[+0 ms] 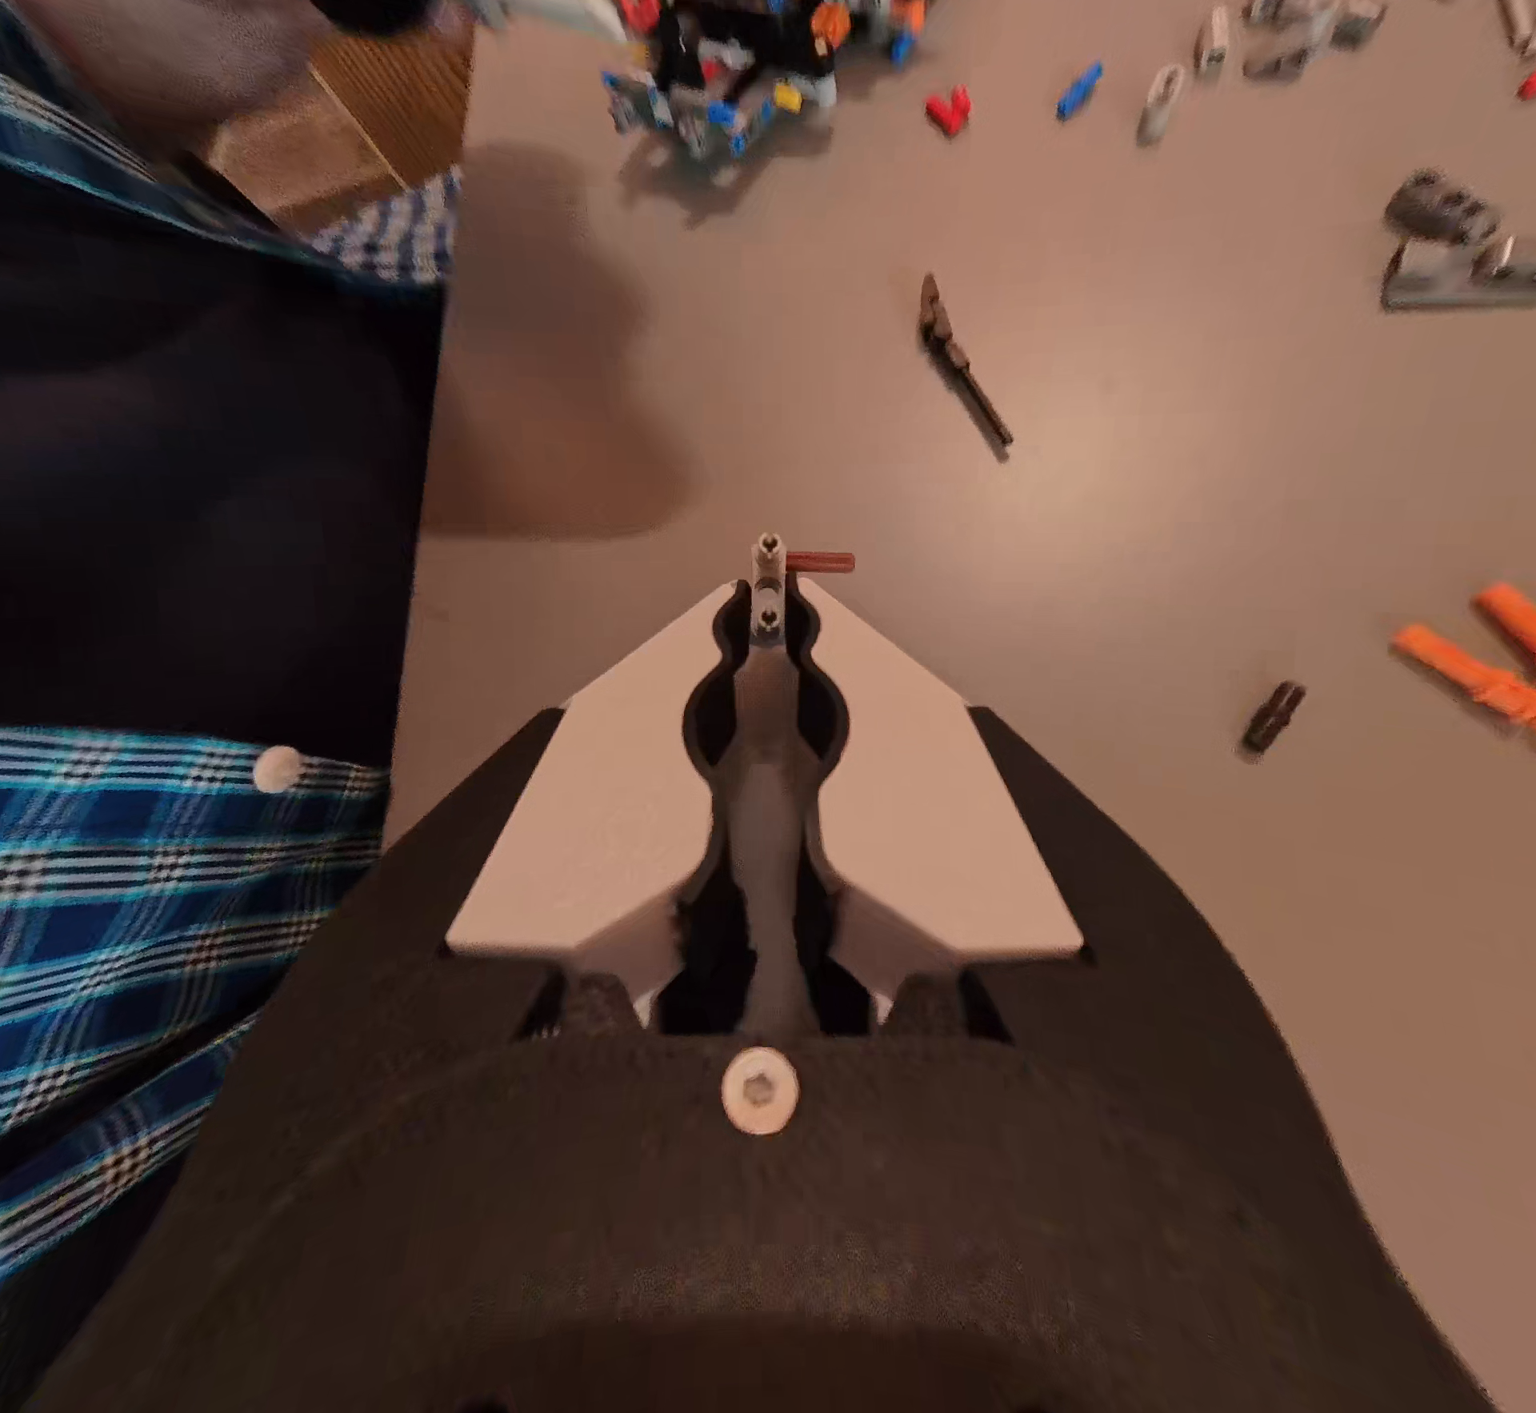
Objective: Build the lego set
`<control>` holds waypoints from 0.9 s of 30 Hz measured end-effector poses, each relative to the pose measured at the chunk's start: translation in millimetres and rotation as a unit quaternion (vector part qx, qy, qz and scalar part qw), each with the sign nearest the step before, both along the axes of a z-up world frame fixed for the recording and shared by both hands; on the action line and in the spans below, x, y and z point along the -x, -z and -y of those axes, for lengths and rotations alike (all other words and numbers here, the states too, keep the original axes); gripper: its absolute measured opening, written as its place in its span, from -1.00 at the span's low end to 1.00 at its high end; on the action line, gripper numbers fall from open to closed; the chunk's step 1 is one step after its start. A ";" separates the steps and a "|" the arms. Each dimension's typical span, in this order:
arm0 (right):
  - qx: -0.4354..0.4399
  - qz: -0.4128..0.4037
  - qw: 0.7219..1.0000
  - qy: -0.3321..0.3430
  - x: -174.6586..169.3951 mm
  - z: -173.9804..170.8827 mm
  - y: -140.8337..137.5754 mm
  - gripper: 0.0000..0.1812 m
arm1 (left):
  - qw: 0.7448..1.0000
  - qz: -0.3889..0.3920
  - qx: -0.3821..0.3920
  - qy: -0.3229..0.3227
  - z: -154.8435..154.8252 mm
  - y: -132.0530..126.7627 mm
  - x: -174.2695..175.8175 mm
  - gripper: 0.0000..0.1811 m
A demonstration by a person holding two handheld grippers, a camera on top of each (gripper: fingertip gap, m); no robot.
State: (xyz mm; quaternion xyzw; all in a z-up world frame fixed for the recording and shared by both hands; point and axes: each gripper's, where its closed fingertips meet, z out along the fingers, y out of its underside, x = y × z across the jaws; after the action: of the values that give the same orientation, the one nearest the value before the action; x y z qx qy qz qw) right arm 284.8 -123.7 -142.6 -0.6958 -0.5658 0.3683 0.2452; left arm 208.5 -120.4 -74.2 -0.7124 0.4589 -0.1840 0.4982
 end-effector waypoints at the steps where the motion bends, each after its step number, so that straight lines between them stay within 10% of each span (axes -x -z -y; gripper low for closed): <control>1: 0.005 -0.018 1.000 -0.008 1.8 0.3 -7.7 -0.94 | 1.000 0.004 0.000 0.009 -0.5 1.1 -3.3 -0.93; 12: 0.109 -0.242 0.947 -0.182 26.9 29.3 -108.1 -0.95 | 0.985 0.102 -0.021 0.135 14.4 -32.3 -33.4 -0.94; 27: 0.134 -0.219 0.915 -0.311 28.8 56.8 -112.9 -0.95 | 0.953 0.092 0.026 0.286 40.3 -38.1 -43.8 -0.94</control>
State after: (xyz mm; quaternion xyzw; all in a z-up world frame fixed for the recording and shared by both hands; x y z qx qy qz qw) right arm 256.0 -180.5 -29.7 -0.4131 -0.6312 0.6414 0.1399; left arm 252.2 -160.7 -36.2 -0.5442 0.5902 -0.3956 0.4461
